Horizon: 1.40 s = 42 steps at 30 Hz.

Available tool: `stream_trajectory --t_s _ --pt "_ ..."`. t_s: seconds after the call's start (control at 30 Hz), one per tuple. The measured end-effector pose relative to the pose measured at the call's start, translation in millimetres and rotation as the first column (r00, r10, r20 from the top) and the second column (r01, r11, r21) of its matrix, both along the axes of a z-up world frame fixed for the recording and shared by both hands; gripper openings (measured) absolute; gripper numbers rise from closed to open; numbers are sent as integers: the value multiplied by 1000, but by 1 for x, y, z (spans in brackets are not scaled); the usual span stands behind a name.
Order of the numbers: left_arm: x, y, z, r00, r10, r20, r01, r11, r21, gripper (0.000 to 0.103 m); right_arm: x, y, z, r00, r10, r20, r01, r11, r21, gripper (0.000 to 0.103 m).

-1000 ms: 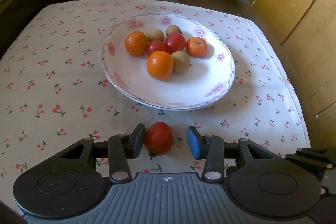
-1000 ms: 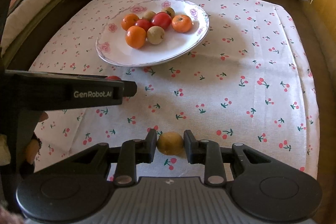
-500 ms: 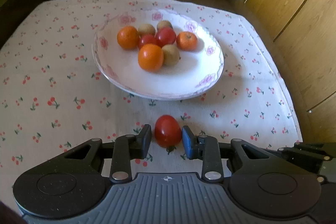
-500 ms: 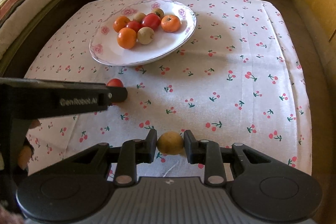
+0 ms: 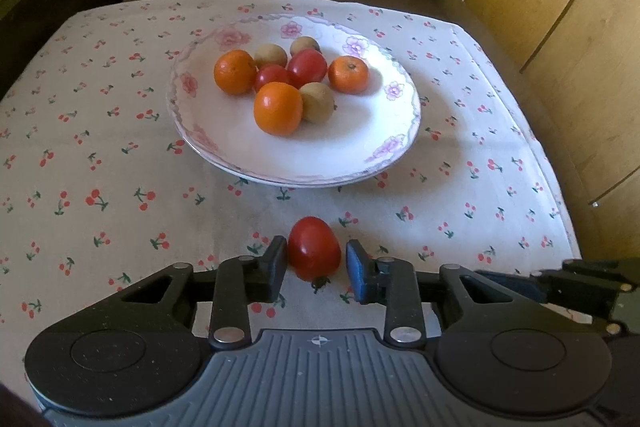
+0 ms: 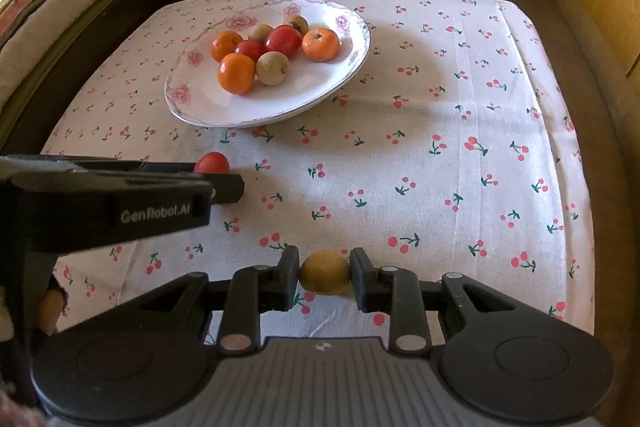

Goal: Organize fruits
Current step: 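Carry the red tomato with the left gripper while the right gripper carries the brown fruit to the bowl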

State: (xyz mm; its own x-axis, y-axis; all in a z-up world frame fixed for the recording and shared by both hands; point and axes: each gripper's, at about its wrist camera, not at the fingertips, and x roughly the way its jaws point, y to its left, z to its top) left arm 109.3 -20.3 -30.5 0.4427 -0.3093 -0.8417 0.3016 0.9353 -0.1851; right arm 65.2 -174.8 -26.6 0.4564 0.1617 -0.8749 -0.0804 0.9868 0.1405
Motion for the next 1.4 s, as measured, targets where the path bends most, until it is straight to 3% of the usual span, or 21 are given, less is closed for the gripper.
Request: stream_trajectory --t_s 0.6,1.03,1.23,1.4 --pt "-5 3 4 1000 -7 -8 7 1000 -18 36 1 -7 8 999 -22 24 22 999 23 29" --pt "5 -2 0 1000 6 -24 -7 999 -44 49 4 -9 3 1000 -24 7 24 999 30 29" --pt "1 -8 -1 1000 -15 5 15 1000 6 40 5 -7 2 1000 -25 8 25 999 28 29" --pt "0 -4 0 1000 -1 -2 1 1000 -12 36 4 -8 5 999 -30 14 30 999 28 29"
